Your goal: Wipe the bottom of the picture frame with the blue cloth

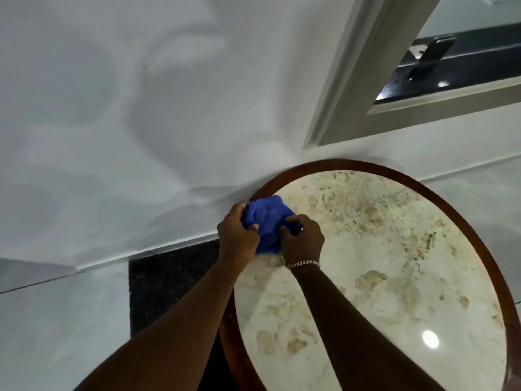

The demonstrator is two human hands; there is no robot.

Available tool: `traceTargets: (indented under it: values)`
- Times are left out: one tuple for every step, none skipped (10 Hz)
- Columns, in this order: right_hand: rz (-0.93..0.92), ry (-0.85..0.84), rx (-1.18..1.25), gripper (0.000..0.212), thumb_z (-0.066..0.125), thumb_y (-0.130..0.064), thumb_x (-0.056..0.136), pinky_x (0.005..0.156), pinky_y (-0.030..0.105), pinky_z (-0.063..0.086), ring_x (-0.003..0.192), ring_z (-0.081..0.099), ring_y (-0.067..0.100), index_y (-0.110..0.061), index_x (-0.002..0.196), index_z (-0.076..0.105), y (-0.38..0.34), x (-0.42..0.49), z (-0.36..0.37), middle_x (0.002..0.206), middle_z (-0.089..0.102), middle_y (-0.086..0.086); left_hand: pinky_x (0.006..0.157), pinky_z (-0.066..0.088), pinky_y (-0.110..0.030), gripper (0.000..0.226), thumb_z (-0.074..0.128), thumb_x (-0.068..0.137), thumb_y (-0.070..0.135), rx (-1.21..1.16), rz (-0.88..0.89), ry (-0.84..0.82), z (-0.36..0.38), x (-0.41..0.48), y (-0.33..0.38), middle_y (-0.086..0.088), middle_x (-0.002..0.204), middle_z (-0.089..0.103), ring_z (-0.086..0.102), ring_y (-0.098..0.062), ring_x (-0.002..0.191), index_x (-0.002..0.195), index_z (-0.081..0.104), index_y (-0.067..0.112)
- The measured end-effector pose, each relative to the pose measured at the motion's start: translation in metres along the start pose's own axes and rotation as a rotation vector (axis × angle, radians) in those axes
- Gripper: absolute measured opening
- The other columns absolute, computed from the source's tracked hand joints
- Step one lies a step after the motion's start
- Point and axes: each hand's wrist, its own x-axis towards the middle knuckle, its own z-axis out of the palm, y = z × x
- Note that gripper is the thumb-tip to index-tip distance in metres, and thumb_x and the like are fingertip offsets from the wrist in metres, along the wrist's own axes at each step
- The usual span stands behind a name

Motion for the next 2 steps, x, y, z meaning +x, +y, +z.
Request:
traceTargets:
  values:
    - [-0.114, -0.05, -0.185, 0.017, 0.069, -0.016, 0.086, 0.083, 0.025, 0.038, 0.106, 0.061, 0.03, -0.013, 0.102, 0.067, -0.008, 0.004, -0.019, 0.118, 0.062, 0.012, 0.095, 0.046, -0.034, 0.046, 0.057, 0.084, -0.004, 0.276, 0.214, -0.054, -0.022, -0.001, 0.0, -0.02, 0.124, 0.064, 0.059, -0.034, 0.117, 0.129, 0.054, 0.001]
    - [-0.31, -0.029, -0.247, 0.019, 0.067, -0.019, 0.088, 0.086, 0.032, 0.046, 0.108, 0.06, 0.031, -0.01, 0.105, 0.067, -0.033, -0.001, -0.039, 0.12, 0.061, 0.013, 0.107, 0.043, -0.039, 0.049, 0.055, 0.09, 0.003, 0.408, 0.318, 0.017, -0.042, -0.007, 0.017, -0.019, 0.135, 0.058, 0.053, -0.034, 0.127, 0.138, 0.048, 0.002]
